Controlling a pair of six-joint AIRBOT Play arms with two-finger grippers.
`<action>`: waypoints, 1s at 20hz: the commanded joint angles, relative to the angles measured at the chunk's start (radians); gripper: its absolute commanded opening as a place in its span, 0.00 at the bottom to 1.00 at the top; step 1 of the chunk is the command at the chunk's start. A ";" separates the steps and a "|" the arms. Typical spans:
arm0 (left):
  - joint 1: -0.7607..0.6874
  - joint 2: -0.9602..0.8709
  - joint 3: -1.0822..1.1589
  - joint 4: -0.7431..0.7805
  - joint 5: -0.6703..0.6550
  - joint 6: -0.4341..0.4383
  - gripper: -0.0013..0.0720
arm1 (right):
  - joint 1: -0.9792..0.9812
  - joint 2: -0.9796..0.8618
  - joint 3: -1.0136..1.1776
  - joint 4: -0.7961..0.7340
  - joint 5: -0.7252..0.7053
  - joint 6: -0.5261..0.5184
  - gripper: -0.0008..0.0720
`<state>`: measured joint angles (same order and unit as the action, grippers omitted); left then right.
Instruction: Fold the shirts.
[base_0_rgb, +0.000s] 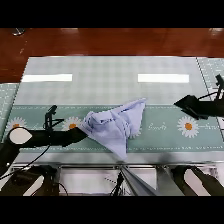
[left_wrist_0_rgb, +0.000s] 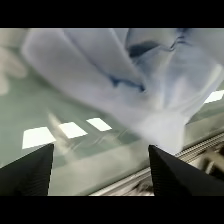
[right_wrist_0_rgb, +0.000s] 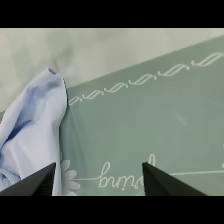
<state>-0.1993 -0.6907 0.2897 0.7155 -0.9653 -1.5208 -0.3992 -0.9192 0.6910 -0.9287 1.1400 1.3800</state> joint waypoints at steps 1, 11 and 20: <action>-0.111 -0.130 -0.039 -0.310 0.280 0.186 0.98 | 0.007 0.023 -0.134 0.052 -0.029 -0.042 0.86; -0.241 -0.427 0.179 -0.368 0.110 0.496 0.04 | 0.251 -0.037 -0.159 0.033 -0.128 0.021 0.86; -0.140 -0.416 0.259 -0.368 0.014 0.496 0.04 | 0.435 -0.306 -0.089 0.266 -0.243 -0.070 0.86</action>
<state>-0.3847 -1.1091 0.5316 0.3500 -0.9066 -1.0359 -0.0116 -1.1419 0.5697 -0.7574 0.9215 1.3525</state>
